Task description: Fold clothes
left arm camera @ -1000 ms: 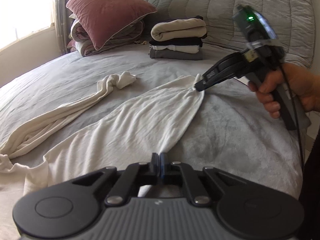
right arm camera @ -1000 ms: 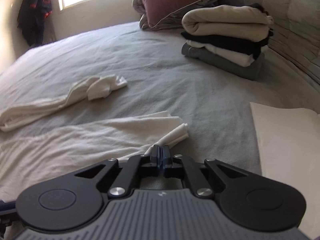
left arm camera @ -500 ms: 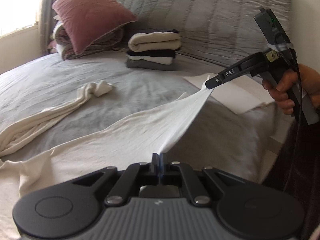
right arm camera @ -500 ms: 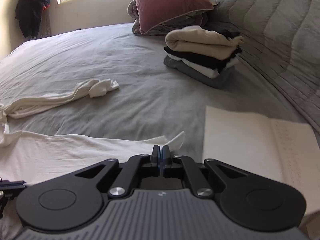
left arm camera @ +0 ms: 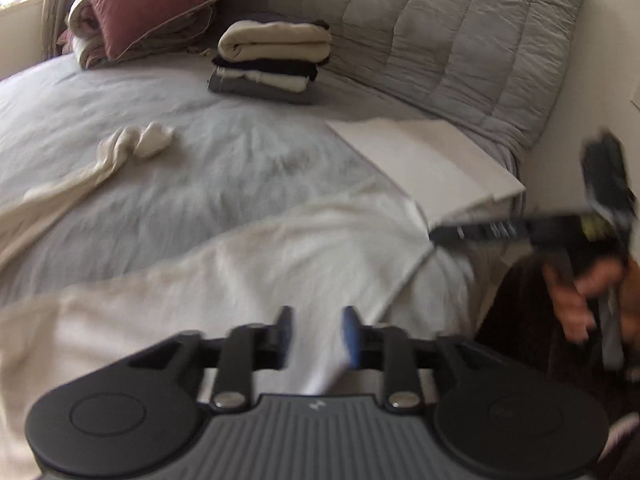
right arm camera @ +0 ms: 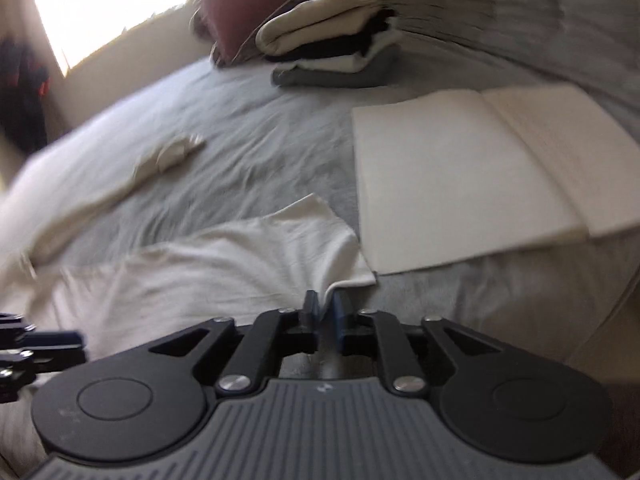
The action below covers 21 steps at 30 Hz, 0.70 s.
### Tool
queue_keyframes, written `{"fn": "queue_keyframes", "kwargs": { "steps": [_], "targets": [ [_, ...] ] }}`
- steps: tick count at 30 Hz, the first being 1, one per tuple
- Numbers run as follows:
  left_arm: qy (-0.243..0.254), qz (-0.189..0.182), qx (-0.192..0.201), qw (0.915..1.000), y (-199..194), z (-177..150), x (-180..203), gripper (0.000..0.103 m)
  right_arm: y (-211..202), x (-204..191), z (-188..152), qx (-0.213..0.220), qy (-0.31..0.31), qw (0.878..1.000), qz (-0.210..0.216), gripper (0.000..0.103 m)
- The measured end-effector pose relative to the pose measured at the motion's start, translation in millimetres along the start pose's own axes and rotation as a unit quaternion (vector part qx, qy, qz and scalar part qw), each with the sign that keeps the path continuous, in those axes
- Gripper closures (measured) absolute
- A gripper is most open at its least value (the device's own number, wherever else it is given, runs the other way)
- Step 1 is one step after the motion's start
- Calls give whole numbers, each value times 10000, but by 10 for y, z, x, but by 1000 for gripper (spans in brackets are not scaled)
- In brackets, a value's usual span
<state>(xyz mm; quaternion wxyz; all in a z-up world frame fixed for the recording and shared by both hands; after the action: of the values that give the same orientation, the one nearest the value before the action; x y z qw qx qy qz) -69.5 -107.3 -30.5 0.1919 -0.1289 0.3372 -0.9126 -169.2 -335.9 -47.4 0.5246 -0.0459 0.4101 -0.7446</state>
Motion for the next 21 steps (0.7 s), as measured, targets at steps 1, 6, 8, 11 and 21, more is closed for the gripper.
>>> {"fn": "queue_keyframes", "kwargs": {
  "steps": [1, 6, 8, 11, 21],
  "targets": [
    [30, -17, -16, 10000, 103, 73, 24, 67, -15, 31, 0, 34, 137, 9999, 77, 80],
    [177, -105, -98, 9997, 619, 438, 143, 59, -67, 160, 12, 188, 539, 9982, 204, 66],
    [236, -140, -130, 9995, 825, 584, 191, 59, -58, 202, 13, 231, 676, 9972, 236, 66],
    [325, -192, -179, 9991, 1134, 803, 263, 59, -5, 283, -5, 239, 914, 9949, 361, 66],
    [-143, -139, 117, 9997, 1344, 826, 299, 101, 143, 282, -47, 499, 864, 9937, 510, 95]
  ]
}}
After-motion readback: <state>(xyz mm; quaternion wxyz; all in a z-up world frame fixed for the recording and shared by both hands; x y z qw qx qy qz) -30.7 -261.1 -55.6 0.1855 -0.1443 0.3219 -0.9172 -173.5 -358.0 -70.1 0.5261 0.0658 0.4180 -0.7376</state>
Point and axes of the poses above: each gripper's, at about its wrist camera, not at the fingertips, and y roughly the way its jaws point, x to its right, z to its top, the point moved 2 cm from there along y, roughly the way its jaws point, and after that the axes turned 7 degrees about y, right-handed, at the moved point
